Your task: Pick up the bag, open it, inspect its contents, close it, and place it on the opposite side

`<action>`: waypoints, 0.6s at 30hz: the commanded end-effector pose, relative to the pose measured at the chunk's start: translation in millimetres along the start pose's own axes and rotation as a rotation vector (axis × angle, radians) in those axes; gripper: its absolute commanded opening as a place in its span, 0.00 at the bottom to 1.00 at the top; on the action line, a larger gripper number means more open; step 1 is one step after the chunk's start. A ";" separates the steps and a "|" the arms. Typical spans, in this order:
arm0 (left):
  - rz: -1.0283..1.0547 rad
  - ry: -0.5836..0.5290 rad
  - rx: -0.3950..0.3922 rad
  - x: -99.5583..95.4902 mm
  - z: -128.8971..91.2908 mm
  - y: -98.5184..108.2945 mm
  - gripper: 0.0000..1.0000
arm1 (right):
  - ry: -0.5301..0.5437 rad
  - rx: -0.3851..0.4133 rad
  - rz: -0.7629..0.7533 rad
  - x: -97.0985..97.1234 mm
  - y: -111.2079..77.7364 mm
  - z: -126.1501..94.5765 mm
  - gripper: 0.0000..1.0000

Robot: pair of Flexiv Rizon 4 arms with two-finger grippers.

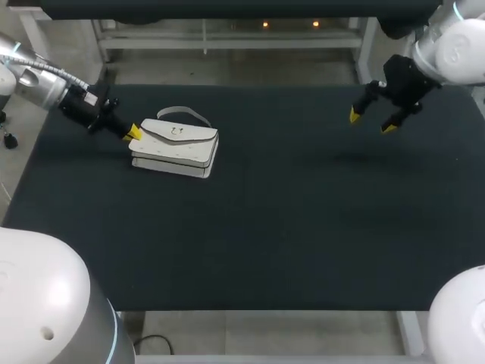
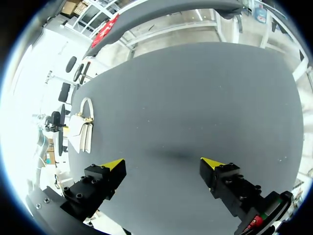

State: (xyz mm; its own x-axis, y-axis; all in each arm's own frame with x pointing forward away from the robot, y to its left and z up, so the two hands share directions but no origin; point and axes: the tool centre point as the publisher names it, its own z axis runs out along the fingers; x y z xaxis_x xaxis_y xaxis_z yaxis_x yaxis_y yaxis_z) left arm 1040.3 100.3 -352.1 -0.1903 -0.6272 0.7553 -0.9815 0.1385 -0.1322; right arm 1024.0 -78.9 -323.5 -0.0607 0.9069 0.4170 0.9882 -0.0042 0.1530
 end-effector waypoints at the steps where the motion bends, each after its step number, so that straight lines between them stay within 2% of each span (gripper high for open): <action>1: -0.011 0.030 0.033 -17.1 -17.4 -10.2 0.00 | -0.038 -0.009 0.014 -16.6 7.0 -8.4 1.00; 9: -0.042 0.061 0.127 -58.7 -60.3 -25.6 0.00 | -0.158 -0.019 0.082 -65.5 19.5 -38.4 1.00; 18: -0.086 0.052 0.189 -92.7 -98.2 -38.8 0.00 | -0.227 0.005 0.149 -87.5 18.3 -59.7 1.00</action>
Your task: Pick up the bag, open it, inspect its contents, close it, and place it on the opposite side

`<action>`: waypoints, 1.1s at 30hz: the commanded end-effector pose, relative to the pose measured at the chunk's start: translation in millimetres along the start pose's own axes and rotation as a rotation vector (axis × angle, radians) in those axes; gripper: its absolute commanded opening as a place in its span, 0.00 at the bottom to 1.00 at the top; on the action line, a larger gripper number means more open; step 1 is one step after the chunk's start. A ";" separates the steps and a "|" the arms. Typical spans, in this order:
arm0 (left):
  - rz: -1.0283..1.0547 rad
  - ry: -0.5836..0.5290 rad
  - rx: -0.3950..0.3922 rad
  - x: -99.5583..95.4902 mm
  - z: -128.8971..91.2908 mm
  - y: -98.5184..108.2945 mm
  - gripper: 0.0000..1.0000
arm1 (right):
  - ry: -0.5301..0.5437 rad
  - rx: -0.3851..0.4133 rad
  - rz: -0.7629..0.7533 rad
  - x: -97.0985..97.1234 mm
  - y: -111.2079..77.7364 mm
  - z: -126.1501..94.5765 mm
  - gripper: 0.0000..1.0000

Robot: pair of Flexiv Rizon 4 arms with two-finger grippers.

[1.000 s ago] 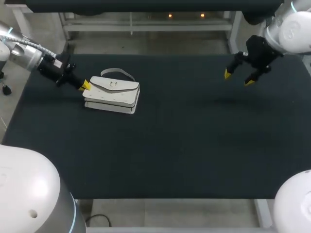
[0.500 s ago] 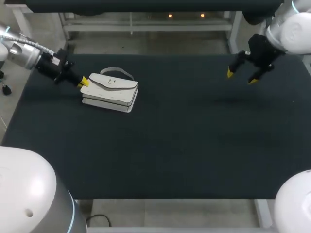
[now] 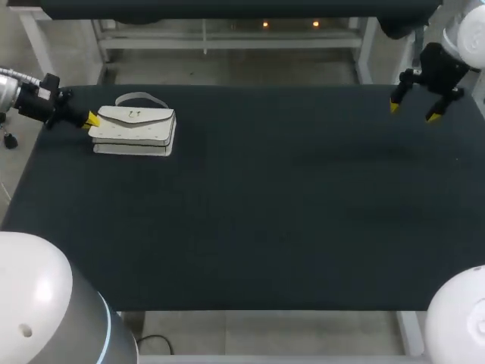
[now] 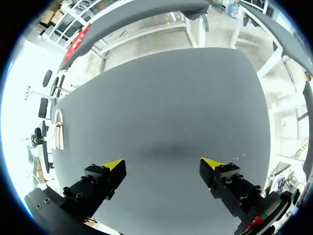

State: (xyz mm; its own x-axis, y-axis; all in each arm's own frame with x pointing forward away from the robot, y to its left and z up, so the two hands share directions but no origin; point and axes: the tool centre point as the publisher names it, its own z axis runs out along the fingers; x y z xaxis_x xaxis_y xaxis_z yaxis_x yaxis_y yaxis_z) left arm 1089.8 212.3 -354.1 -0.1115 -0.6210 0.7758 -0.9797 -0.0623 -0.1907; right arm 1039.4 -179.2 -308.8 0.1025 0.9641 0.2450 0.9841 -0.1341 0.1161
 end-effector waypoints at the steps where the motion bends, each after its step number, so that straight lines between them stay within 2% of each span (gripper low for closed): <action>1: -0.012 0.030 -0.001 -14.7 -15.8 -12.5 0.00 | -0.035 0.018 0.023 -5.8 -0.2 -7.5 1.00; 10: -0.034 0.012 0.006 -36.0 -42.2 -25.6 0.00 | -0.097 0.037 0.030 -14.0 -4.5 -14.4 1.00; 22: -0.061 -0.008 -0.020 -64.9 -68.9 -38.9 0.00 | -0.093 0.038 0.039 -20.7 -1.5 -20.7 1.00; 33: -0.049 -0.017 -0.054 -76.6 -83.5 -55.2 0.00 | -0.125 0.039 0.045 -27.1 7.9 -25.4 1.00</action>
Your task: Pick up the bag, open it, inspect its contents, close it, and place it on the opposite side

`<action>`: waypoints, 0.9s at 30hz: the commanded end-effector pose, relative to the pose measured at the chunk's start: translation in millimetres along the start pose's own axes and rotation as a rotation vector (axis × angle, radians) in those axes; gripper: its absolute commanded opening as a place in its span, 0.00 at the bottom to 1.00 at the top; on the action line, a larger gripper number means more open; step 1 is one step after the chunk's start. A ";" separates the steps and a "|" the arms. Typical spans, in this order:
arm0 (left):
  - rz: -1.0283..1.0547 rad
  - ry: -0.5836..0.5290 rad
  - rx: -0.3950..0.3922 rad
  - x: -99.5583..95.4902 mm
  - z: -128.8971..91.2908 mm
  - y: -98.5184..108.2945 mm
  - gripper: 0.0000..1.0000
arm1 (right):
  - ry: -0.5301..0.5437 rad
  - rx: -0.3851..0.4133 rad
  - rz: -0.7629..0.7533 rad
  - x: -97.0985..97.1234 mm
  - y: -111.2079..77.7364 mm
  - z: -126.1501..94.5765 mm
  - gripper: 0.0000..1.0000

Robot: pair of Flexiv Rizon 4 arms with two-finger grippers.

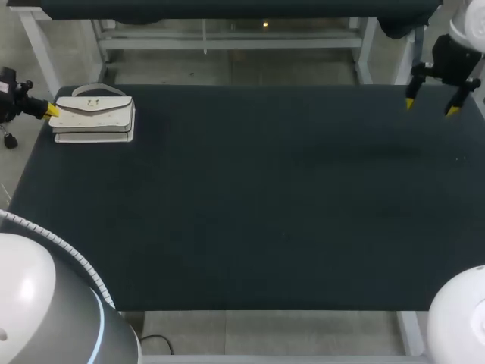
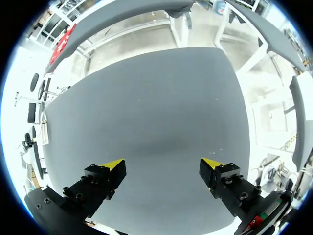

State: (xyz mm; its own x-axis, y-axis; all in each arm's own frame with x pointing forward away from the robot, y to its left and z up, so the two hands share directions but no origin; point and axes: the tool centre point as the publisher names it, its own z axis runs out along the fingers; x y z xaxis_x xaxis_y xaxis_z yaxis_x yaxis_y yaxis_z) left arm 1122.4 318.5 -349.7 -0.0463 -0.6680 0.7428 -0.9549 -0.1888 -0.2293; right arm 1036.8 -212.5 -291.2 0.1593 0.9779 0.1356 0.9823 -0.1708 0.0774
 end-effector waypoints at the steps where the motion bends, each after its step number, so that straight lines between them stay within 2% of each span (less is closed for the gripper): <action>1: 0.005 0.050 -0.182 -10.3 -0.6 -17.5 0.00 | -0.009 0.007 0.001 1.1 4.2 -0.7 1.00; 15: 0.018 0.056 -0.219 -14.8 3.5 -25.4 0.00 | -0.014 0.006 0.008 0.8 5.7 -0.7 1.00; 16: 0.019 0.057 -0.218 -12.9 1.8 -24.3 0.25 | -0.014 0.006 0.008 0.8 5.7 -0.7 1.00; 18: 0.030 0.053 -0.215 -9.9 -0.1 -21.3 1.00 | -0.014 0.006 0.008 0.8 5.7 -0.7 1.00; 27: 0.081 0.008 -0.184 10.1 -22.0 1.7 1.00 | -0.014 0.006 0.008 0.8 5.7 -0.7 1.00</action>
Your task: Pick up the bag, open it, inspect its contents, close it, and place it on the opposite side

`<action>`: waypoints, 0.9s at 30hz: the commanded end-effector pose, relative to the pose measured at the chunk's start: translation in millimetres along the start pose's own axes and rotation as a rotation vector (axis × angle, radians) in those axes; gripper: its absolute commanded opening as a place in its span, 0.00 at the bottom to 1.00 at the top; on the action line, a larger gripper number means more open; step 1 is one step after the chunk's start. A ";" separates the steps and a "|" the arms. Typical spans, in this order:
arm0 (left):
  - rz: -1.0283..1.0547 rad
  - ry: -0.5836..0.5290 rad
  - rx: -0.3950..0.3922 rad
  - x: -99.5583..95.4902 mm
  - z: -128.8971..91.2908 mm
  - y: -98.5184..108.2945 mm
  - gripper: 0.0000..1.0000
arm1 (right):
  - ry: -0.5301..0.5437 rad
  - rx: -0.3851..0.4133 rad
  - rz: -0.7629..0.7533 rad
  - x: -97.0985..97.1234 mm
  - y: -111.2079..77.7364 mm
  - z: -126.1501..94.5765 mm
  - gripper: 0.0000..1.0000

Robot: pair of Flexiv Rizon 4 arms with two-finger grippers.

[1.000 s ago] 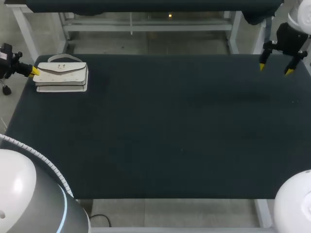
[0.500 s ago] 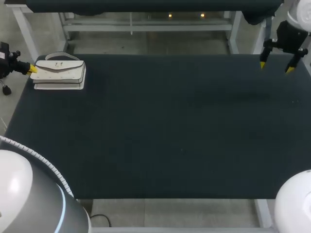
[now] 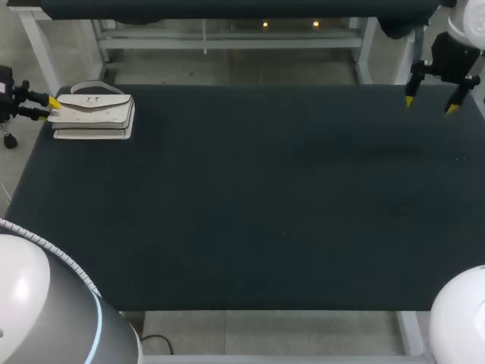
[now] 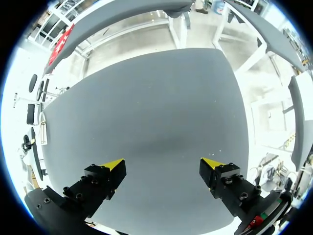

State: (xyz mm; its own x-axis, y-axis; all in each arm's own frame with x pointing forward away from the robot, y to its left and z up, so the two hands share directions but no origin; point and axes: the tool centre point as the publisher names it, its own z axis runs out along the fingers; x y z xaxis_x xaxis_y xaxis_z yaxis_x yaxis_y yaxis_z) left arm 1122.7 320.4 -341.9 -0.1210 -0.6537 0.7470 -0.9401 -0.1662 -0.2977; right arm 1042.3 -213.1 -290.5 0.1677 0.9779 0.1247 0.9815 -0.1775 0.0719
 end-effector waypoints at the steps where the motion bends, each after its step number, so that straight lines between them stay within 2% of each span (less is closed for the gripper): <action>1: 0.018 -0.030 -0.212 10.2 -19.8 6.0 1.00 | -0.002 0.002 0.001 0.4 0.2 -0.5 1.00; 5: 0.043 -0.095 -0.209 28.5 -34.3 17.5 1.00 | -0.002 0.002 0.001 0.4 0.2 -0.5 1.00; 14: 0.046 -0.323 -0.208 68.0 -52.8 41.0 1.00 | -0.002 0.002 0.001 0.4 0.2 -0.5 1.00; 20: 0.043 -0.466 -0.196 95.5 -58.9 61.4 1.00 | -0.002 0.002 0.001 0.4 0.2 -0.5 1.00; 24: 0.033 -0.563 -0.170 105.9 -59.6 71.4 1.00 | -0.002 0.002 0.001 0.4 0.2 -0.5 1.00; 26: 0.041 -0.556 -0.174 110.7 -60.1 76.5 1.00 | -0.002 0.002 0.001 0.4 0.2 -0.5 1.00; 27: 0.041 -0.588 -0.165 112.8 -60.1 78.8 1.00 | -0.002 0.002 0.001 0.4 0.2 -0.5 1.00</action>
State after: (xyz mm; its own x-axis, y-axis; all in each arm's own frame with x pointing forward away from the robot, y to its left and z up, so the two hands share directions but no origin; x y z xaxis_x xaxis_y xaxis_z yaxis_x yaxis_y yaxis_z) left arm 1038.5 292.3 -251.5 -0.0506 -0.7934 0.6066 -0.9987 0.0416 -0.0289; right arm 1042.5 -213.0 -290.2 0.1676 0.9779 0.1246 0.9816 -0.1773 0.0709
